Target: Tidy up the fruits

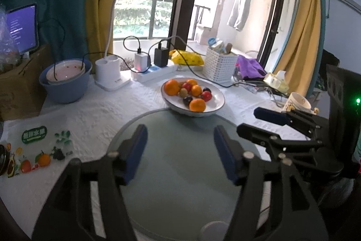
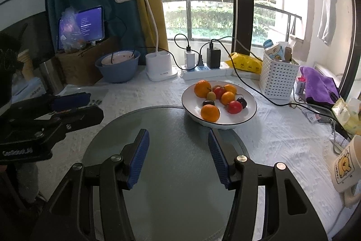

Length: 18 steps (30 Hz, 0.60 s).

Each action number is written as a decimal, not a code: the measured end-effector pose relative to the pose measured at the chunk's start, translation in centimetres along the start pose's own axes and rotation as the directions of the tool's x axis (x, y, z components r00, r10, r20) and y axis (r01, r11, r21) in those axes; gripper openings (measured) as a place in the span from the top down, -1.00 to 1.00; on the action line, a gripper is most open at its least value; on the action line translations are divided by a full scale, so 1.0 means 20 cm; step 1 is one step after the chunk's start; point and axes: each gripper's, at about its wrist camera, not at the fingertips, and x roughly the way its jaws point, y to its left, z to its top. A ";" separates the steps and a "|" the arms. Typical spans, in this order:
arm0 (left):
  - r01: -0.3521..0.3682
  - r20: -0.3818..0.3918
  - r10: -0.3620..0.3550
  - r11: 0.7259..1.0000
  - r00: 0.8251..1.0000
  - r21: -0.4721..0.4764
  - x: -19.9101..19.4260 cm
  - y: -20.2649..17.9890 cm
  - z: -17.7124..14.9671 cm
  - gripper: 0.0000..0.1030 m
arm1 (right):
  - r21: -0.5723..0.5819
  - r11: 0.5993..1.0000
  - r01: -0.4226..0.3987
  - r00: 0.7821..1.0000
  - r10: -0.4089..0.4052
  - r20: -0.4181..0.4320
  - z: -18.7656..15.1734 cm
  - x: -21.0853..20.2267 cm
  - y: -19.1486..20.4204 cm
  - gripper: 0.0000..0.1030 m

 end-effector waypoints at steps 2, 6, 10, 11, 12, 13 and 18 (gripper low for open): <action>-0.002 0.011 0.002 1.000 1.000 0.008 -0.03 -0.02 -0.01 -0.26 | -0.002 1.000 0.004 1.000 -0.004 0.011 -0.01 -0.04 0.01 -0.11; -0.001 0.032 0.001 1.000 0.999 0.015 -0.09 -0.05 -0.02 -0.27 | -0.004 1.000 0.012 0.999 -0.012 0.036 -0.01 -0.11 0.03 -0.11; -0.006 0.059 0.004 1.000 0.998 0.026 -0.16 -0.09 -0.02 -0.28 | -0.008 1.000 0.022 0.997 -0.021 0.071 -0.01 -0.19 0.05 -0.11; -0.010 0.070 0.008 1.000 0.998 0.029 -0.18 -0.09 -0.02 -0.28 | -0.008 1.000 0.026 0.997 -0.026 0.077 -0.01 -0.21 0.05 -0.11; -0.011 0.077 0.009 1.000 0.997 0.029 -0.19 -0.10 -0.02 -0.30 | -0.008 1.000 0.030 0.996 -0.029 0.081 -0.01 -0.23 0.06 -0.11; -0.012 0.086 0.010 1.000 0.996 0.028 -0.22 -0.11 -0.03 -0.32 | -0.008 0.999 0.033 0.996 -0.032 0.088 -0.01 -0.24 0.06 -0.11; -0.019 0.126 0.015 0.999 0.992 0.035 -0.32 -0.13 -0.03 -0.76 | -0.009 0.999 0.042 0.991 -0.041 0.129 0.00 -0.34 0.09 -0.11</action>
